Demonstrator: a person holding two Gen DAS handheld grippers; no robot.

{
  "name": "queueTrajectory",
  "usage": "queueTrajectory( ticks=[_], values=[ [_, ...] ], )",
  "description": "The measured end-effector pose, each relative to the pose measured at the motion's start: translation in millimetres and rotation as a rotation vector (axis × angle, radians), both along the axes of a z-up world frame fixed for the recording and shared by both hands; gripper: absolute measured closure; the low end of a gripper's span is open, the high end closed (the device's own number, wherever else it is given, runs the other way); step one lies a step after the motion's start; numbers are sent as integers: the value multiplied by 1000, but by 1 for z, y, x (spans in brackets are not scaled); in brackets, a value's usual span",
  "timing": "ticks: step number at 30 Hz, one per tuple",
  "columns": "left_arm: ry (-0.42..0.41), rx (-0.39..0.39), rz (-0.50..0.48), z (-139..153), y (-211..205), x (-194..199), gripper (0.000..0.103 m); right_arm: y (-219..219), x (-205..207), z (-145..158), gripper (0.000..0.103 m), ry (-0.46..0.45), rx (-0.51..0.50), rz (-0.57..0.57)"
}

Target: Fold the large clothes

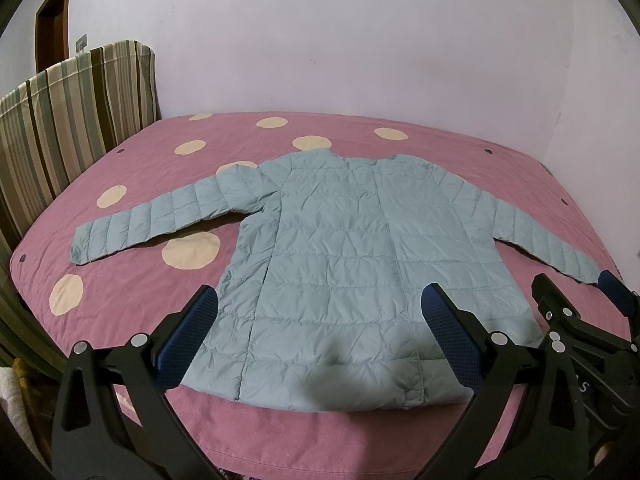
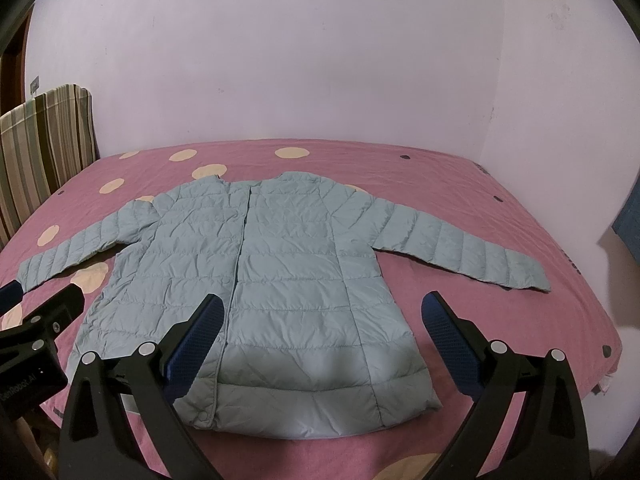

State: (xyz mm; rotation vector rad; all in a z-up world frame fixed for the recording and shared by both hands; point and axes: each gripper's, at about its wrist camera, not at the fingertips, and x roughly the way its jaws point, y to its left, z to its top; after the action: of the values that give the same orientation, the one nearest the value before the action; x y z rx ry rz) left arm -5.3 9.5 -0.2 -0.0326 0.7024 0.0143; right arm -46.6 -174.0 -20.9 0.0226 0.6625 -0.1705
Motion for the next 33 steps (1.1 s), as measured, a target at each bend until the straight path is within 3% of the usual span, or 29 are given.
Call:
queueTrajectory(
  ticks=[33],
  values=[
    [10,0,3,-14,2,-2,2,6,1,-2,5,3,-2,0]
  ],
)
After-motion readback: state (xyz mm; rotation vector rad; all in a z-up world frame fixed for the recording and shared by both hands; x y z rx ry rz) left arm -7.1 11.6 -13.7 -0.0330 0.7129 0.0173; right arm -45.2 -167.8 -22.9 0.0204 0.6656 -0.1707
